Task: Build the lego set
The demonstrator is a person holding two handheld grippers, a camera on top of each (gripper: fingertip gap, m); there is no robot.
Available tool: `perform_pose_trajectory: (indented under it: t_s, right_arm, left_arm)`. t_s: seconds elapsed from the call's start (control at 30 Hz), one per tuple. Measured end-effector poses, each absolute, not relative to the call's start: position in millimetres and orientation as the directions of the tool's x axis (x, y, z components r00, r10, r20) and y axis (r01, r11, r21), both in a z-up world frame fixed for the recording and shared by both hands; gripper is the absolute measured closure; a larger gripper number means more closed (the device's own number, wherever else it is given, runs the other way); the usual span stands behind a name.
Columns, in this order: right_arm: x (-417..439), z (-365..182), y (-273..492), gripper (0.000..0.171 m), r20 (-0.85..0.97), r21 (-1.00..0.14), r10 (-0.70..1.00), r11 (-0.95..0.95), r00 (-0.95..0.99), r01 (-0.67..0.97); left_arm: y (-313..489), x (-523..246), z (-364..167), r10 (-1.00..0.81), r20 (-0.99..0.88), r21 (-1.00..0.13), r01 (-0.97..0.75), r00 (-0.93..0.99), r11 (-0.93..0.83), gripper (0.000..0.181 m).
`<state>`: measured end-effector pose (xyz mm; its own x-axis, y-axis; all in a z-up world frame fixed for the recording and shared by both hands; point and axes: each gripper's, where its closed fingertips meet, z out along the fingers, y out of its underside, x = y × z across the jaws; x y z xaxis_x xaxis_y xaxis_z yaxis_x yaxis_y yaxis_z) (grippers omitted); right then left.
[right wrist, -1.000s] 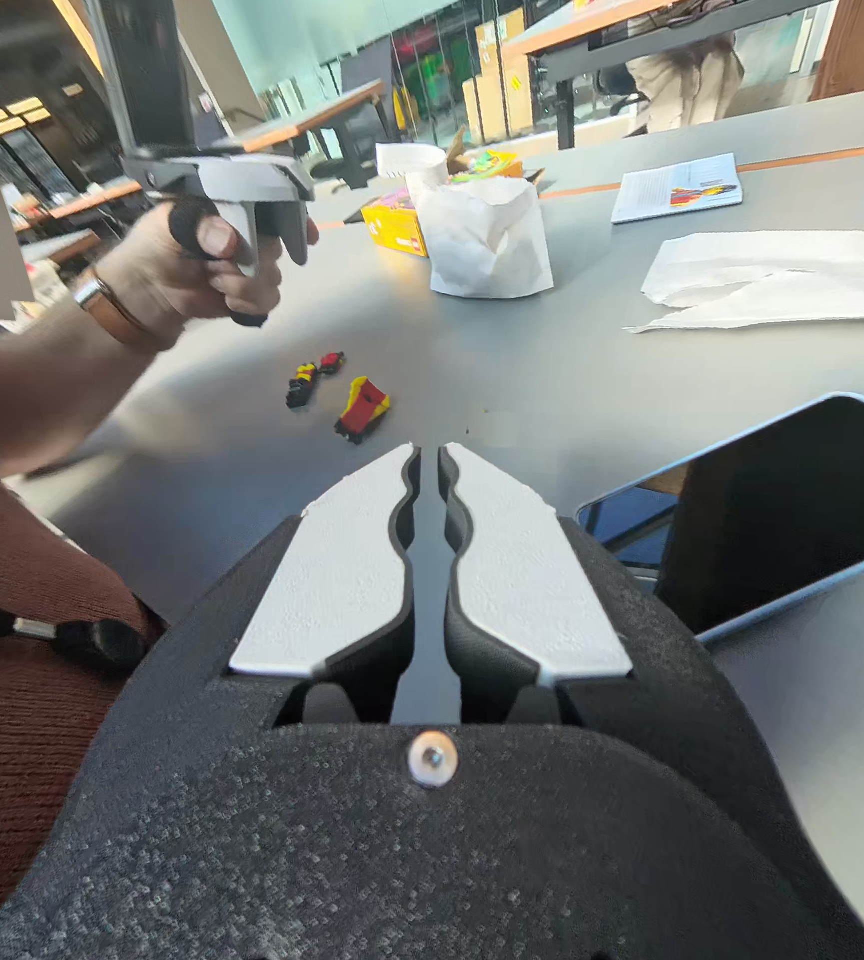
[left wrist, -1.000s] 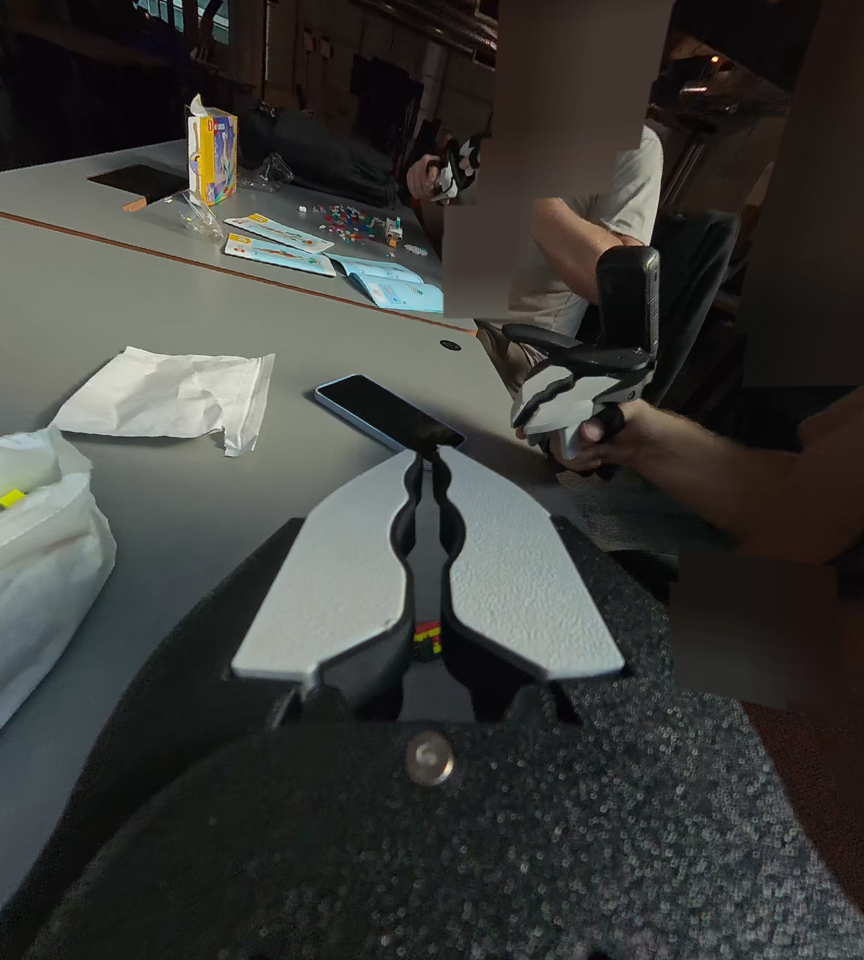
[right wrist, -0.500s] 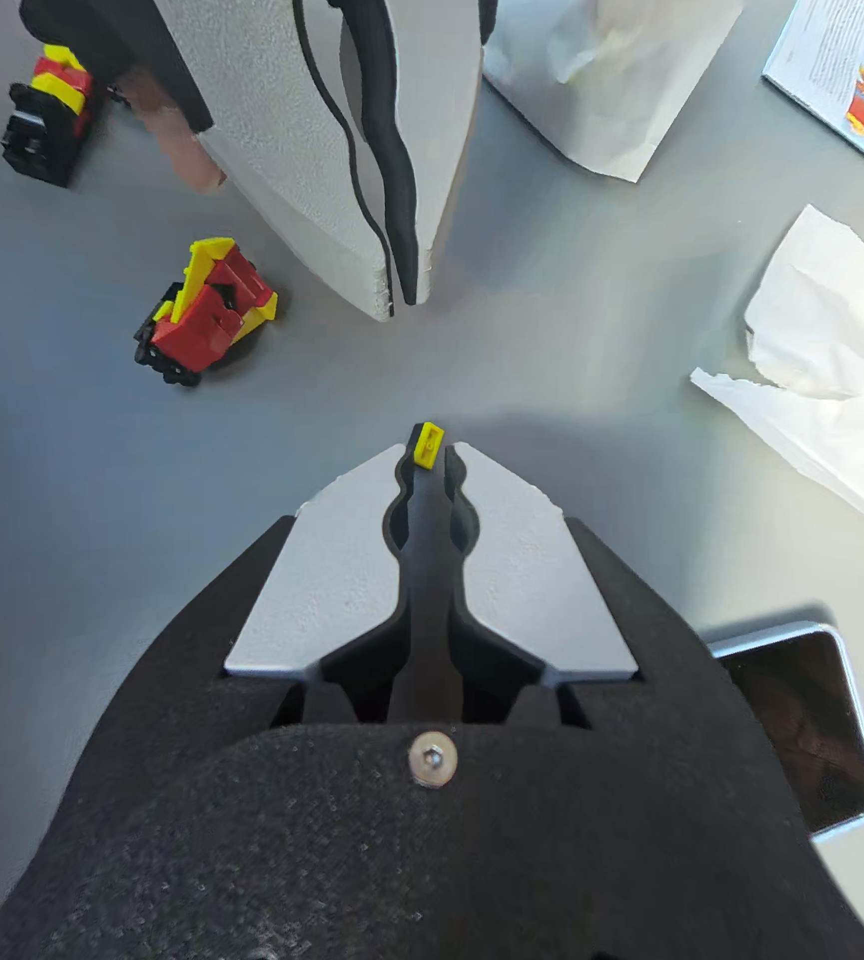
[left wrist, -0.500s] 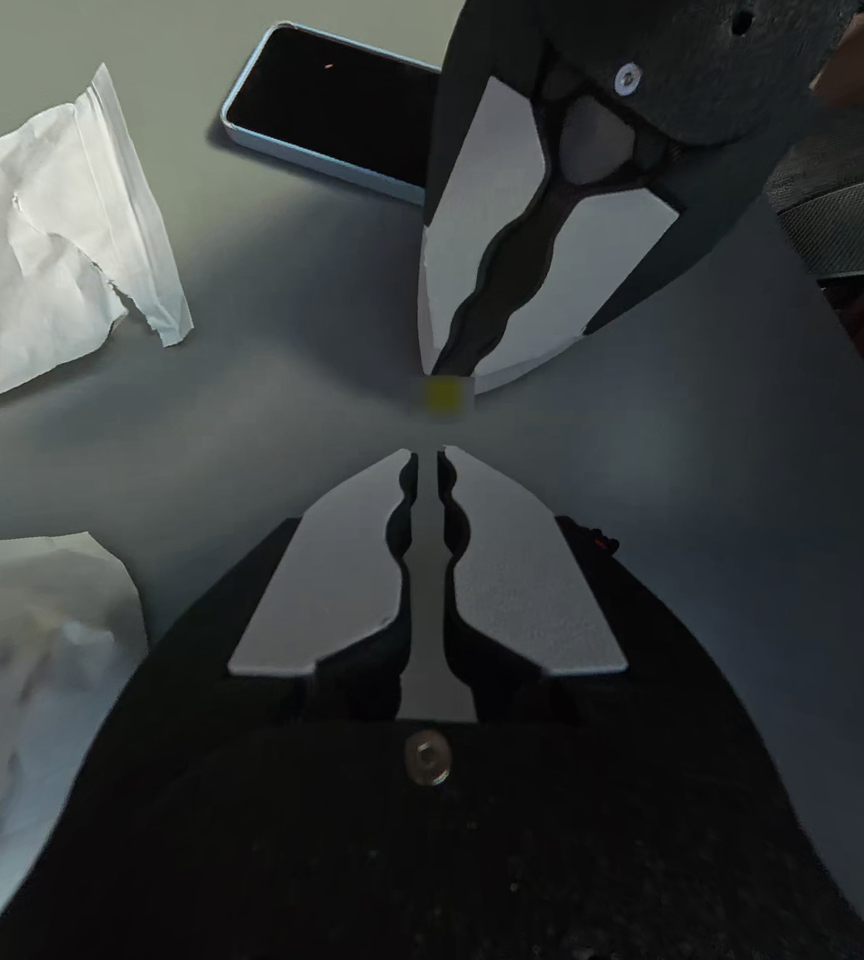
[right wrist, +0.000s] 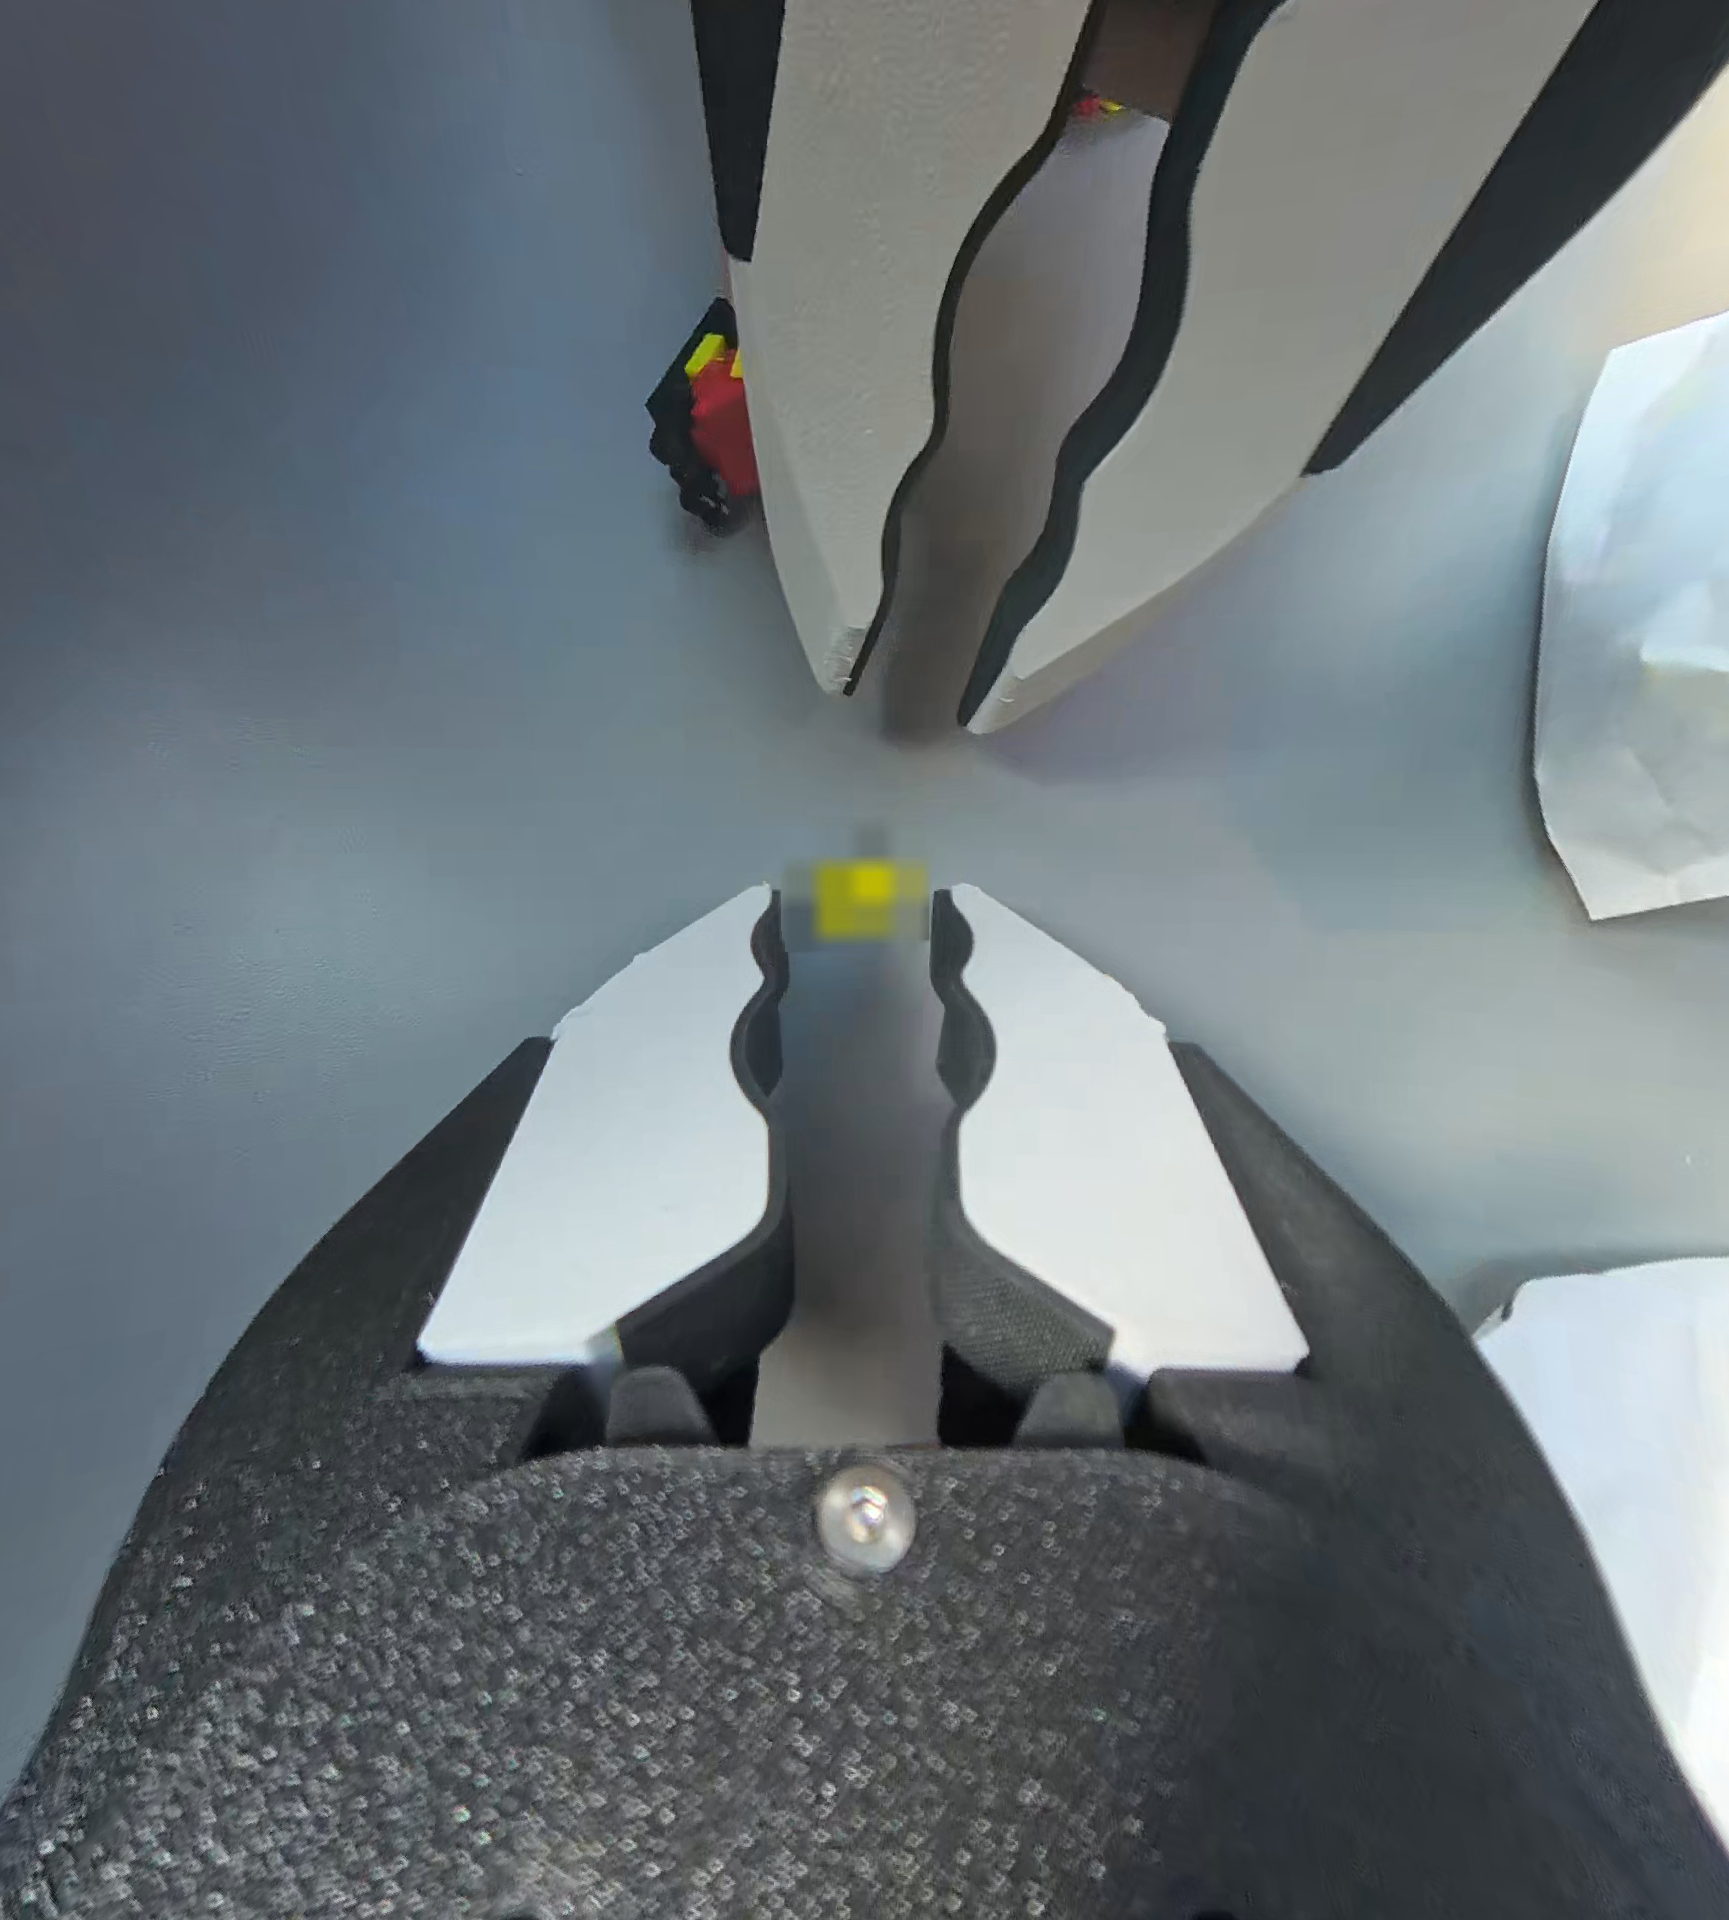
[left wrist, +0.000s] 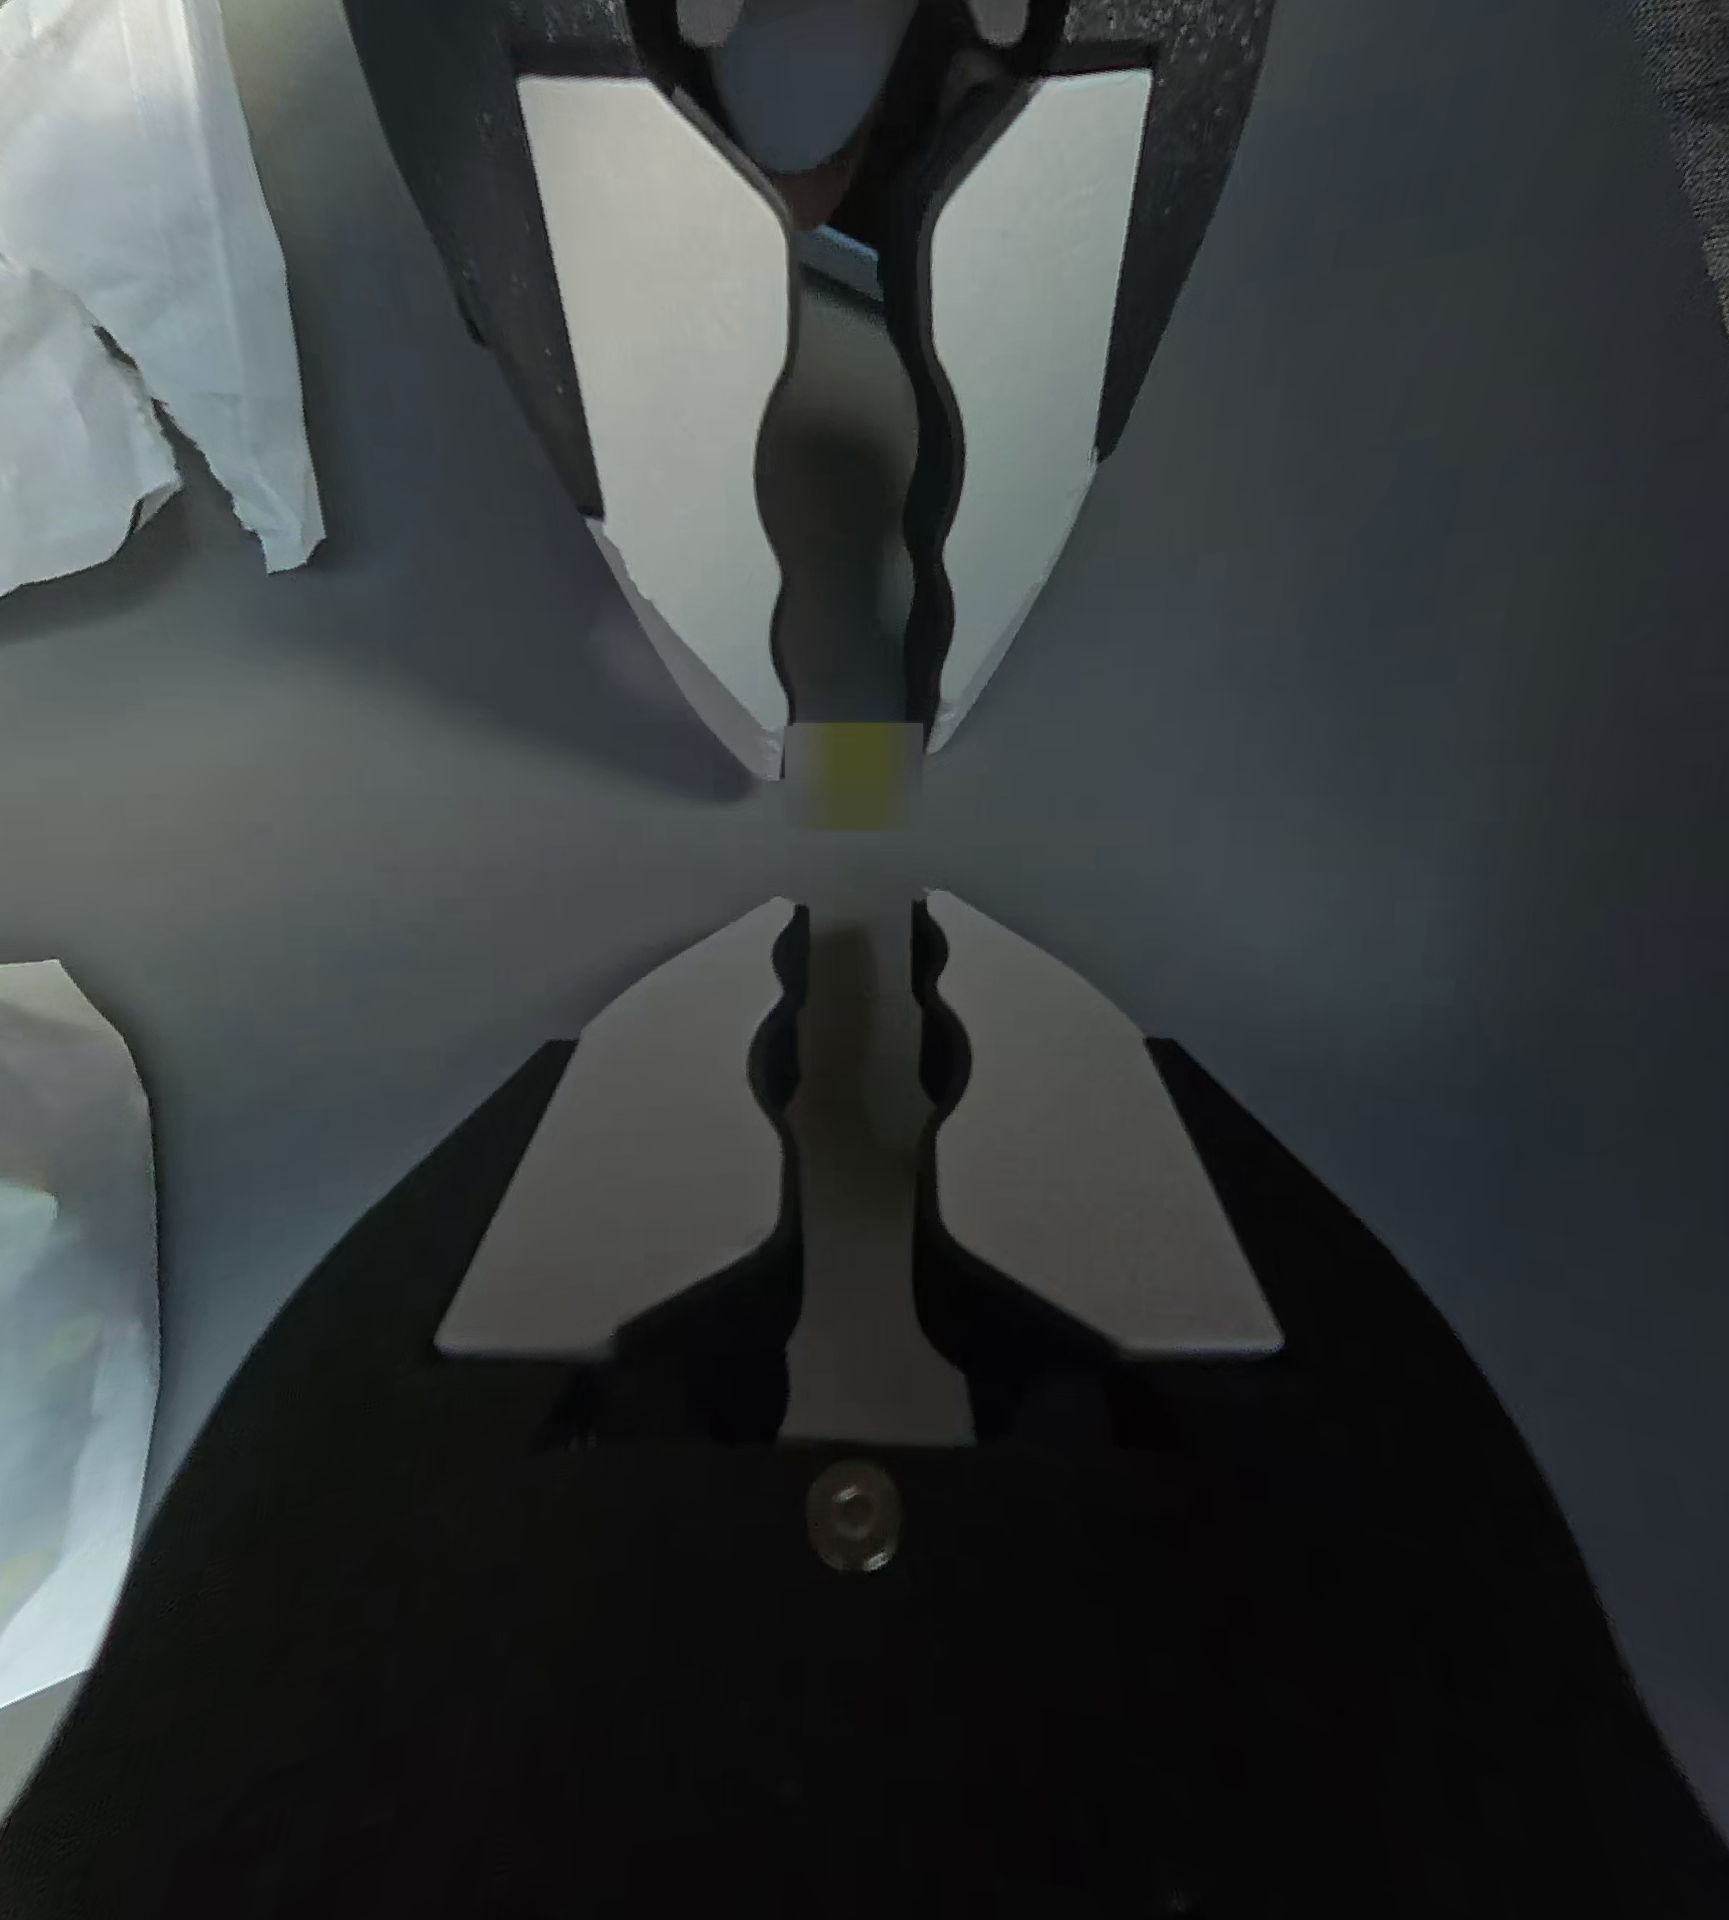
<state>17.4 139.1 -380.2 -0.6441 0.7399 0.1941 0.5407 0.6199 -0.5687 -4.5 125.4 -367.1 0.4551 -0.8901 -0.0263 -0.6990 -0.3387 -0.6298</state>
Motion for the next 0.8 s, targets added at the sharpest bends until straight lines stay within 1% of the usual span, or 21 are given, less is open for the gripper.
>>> perform_pose_trajectory:
  t_s: [0.07, 0.23, 0.3, 0.33, 0.4, 0.47, 0.57, 0.67, 0.73, 0.8]
  right_arm:
    - [15, -382, 140, 0.146, 0.188, -0.552, 0.725, 0.636, -0.662, 0.54]
    - [15, -380, 141, 0.155, 0.155, -0.566, 0.728, 0.62, -0.668, 0.544]
    - [16, -380, 140, 0.168, 0.155, -0.575, 0.729, 0.615, -0.666, 0.54]
    - [15, -380, 139, 0.168, 0.15, -0.585, 0.734, 0.606, -0.662, 0.539]
    - [16, -380, 140, 0.166, 0.147, -0.593, 0.745, 0.593, -0.651, 0.545]
    - [19, -380, 145, 0.155, 0.161, -0.568, 0.765, 0.588, -0.624, 0.576]
    - [21, -376, 150, 0.161, 0.154, -0.574, 0.835, 0.51, -0.528, 0.641]
    - [23, -375, 151, 0.162, 0.14, -0.581, 0.895, 0.42, -0.423, 0.697]
    - [19, -369, 163, 0.157, 0.259, -0.581, 0.879, 0.472, -0.399, 0.663]
    - [17, -367, 161, 0.156, 0.31, -0.588, 0.822, 0.561, -0.478, 0.583]
  left_arm:
    - [127, -6, -364, -0.886, -0.019, -0.64, -0.687, 0.463, -0.346, 0.164]
    - [129, -6, -363, -0.888, -0.014, -0.642, -0.685, 0.459, -0.344, 0.164]
    - [130, -6, -365, -0.889, -0.011, -0.639, -0.687, 0.457, -0.345, 0.164]
    - [130, -5, -367, -0.891, -0.01, -0.637, -0.69, 0.455, -0.345, 0.164]
    - [130, -6, -369, -0.891, -0.012, -0.631, -0.694, 0.455, -0.346, 0.163]
    - [131, -8, -370, -0.889, -0.014, -0.629, -0.695, 0.458, -0.348, 0.163]
    - [133, -6, -368, -0.902, -0.017, -0.636, -0.701, 0.432, -0.323, 0.163]
    - [142, -4, -375, -0.905, -0.002, -0.606, -0.72, 0.425, -0.337, 0.164]
    - [144, 1, -379, -0.904, 0.027, -0.597, -0.718, 0.427, -0.357, 0.164]
    - [145, 4, -382, -0.898, 0.032, -0.586, -0.72, 0.439, -0.372, 0.163]
